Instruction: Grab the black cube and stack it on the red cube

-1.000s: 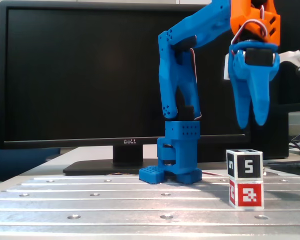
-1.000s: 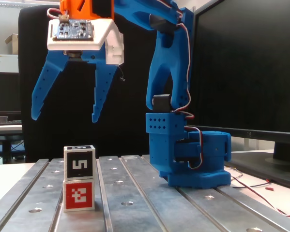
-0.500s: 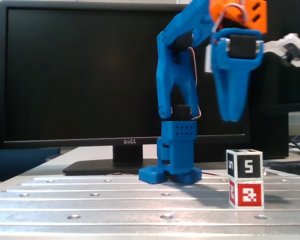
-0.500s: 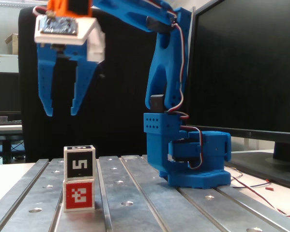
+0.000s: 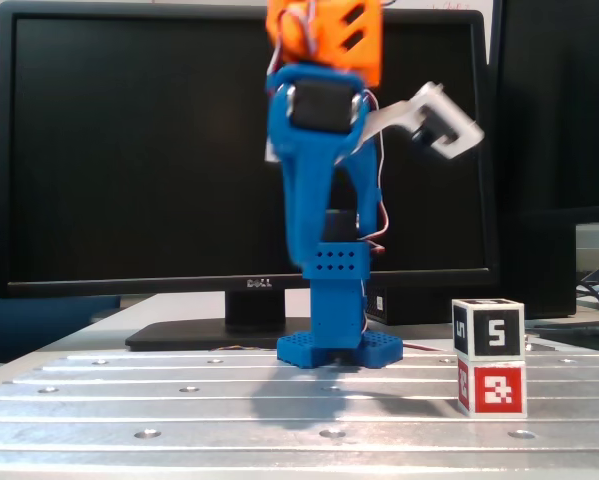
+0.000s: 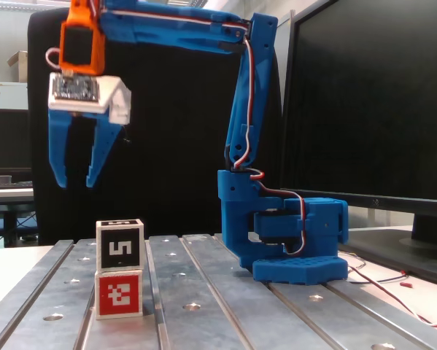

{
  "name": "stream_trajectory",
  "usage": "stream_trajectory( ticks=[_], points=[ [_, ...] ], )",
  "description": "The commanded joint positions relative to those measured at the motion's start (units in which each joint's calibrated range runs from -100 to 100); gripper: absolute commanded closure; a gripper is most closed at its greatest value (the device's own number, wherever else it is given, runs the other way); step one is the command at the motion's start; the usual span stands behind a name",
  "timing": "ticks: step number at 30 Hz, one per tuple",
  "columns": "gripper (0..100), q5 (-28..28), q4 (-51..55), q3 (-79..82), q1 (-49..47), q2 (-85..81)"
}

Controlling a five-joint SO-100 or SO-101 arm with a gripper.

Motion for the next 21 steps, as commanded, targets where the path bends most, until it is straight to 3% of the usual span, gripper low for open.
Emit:
stream_trajectory(
  ticks=[1, 21],
  points=[
    [89, 0.52, -2.77, 4.37, 1.58, -5.95],
    [89, -2.27, -29.45, 48.79, 2.32, -36.36]
  ],
)
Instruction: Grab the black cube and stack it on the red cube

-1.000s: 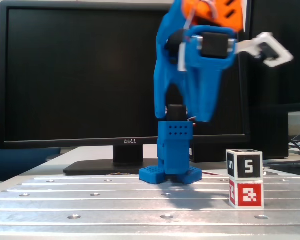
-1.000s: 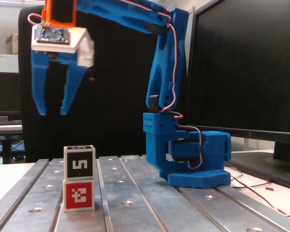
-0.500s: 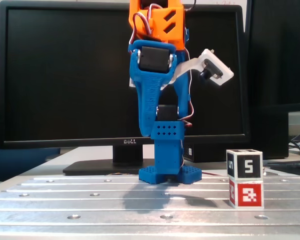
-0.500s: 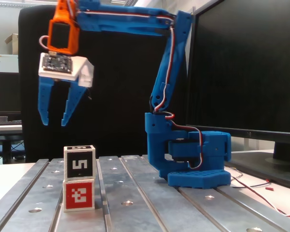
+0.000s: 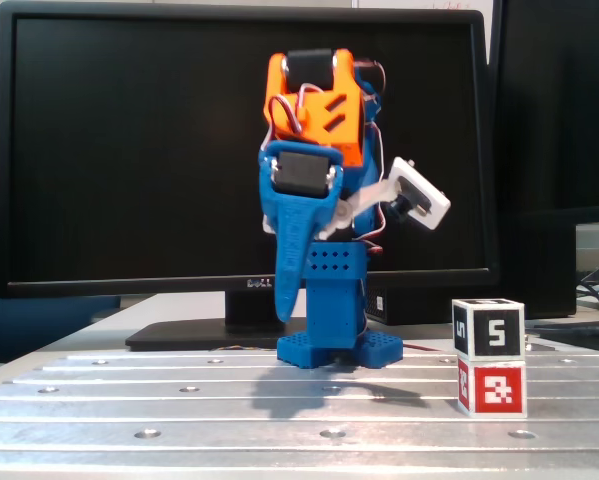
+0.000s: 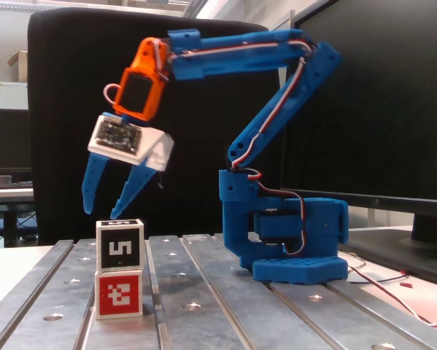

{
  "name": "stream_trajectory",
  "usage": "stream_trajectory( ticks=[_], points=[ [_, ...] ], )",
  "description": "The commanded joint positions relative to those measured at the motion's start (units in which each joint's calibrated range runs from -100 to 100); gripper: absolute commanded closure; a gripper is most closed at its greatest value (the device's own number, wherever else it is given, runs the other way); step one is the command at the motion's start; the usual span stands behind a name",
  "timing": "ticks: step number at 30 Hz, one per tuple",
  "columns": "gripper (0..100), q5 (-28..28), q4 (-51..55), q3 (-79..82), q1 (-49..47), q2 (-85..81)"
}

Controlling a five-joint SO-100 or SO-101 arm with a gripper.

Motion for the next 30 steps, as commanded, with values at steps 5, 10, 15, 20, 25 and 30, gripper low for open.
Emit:
stream_trajectory(
  ticks=[5, 10, 15, 20, 25, 30],
  points=[
    [89, -2.53, -5.28, 10.46, -1.31, -11.84],
    [89, -2.96, -7.33, 18.15, -1.45, -19.78],
    [89, -2.96, -7.68, 25.03, -1.38, -29.14],
    [89, -2.96, -6.56, 27.56, -1.23, -35.49],
    [89, -2.96, -4.08, 30.09, -0.71, -41.42],
    [89, -3.01, -1.86, 31.99, -0.64, -47.43]
  ],
)
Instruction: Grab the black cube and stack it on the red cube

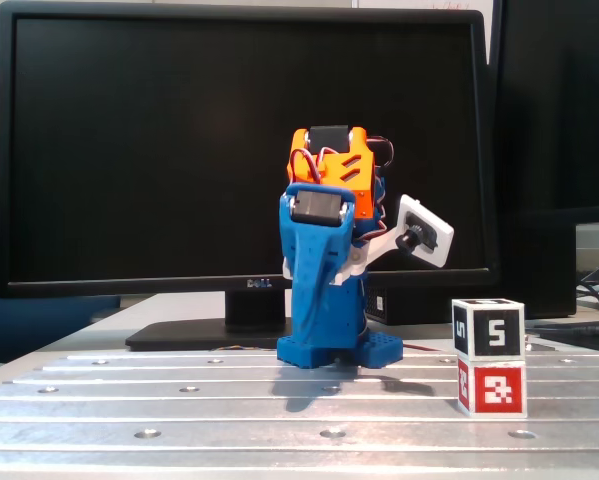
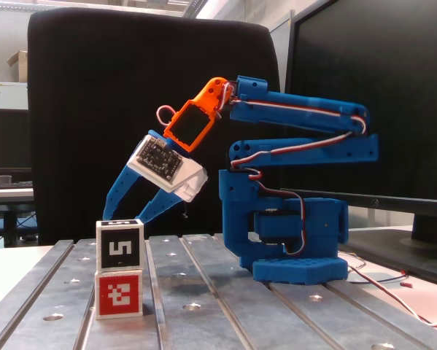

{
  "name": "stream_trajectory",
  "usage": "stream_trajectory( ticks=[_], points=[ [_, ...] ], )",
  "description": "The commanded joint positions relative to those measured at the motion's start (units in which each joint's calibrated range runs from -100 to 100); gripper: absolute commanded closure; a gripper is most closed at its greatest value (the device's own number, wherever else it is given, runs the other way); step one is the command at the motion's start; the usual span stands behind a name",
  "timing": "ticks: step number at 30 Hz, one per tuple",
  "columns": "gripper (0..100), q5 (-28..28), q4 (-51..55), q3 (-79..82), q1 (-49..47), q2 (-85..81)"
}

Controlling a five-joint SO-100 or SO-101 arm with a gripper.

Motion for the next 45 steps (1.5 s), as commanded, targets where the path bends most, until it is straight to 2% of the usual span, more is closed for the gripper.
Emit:
stream_trajectory(
  ticks=[1, 8, 14, 24, 45],
  points=[
    [89, -0.17, 2.17, 1.1, 0.03, -4.71],
    [99, -0.17, 4.57, 4.18, 0.03, -11.15],
    [99, -0.17, 6.28, 8.43, 0.1, -16.58],
    [99, -0.12, 6.45, 12.41, 0.03, -15.74],
    [99, -0.12, 10.04, 12.5, -0.71, -15.66]
  ],
)
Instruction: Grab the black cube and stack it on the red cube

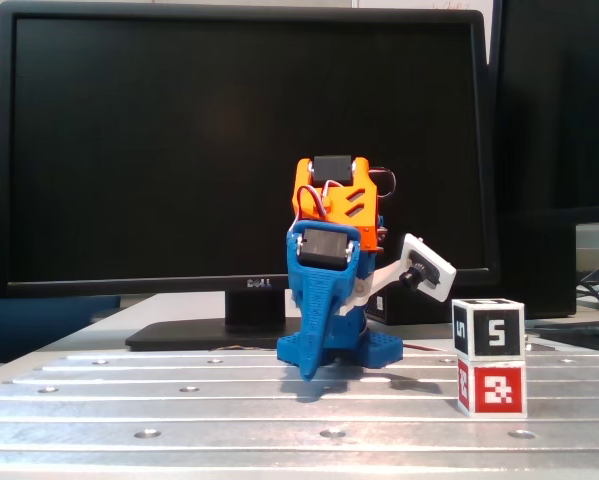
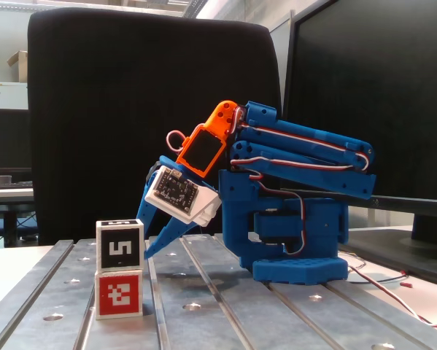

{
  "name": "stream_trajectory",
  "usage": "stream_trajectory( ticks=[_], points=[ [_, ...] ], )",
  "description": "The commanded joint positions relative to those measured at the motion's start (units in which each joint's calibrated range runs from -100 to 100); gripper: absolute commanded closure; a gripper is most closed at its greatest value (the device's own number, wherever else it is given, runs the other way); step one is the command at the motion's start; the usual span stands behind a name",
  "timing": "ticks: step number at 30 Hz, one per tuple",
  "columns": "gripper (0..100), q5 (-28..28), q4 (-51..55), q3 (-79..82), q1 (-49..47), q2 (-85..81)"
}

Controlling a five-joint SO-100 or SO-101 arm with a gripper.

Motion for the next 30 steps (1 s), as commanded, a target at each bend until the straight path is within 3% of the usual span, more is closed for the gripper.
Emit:
stream_trajectory(
  ticks=[1, 30],
  points=[
    [99, -0.12, 0.24, 0.27, 0.25, 0.66],
    [99, -0.12, 2.12, 0.27, 0.32, 0.5]
  ],
)
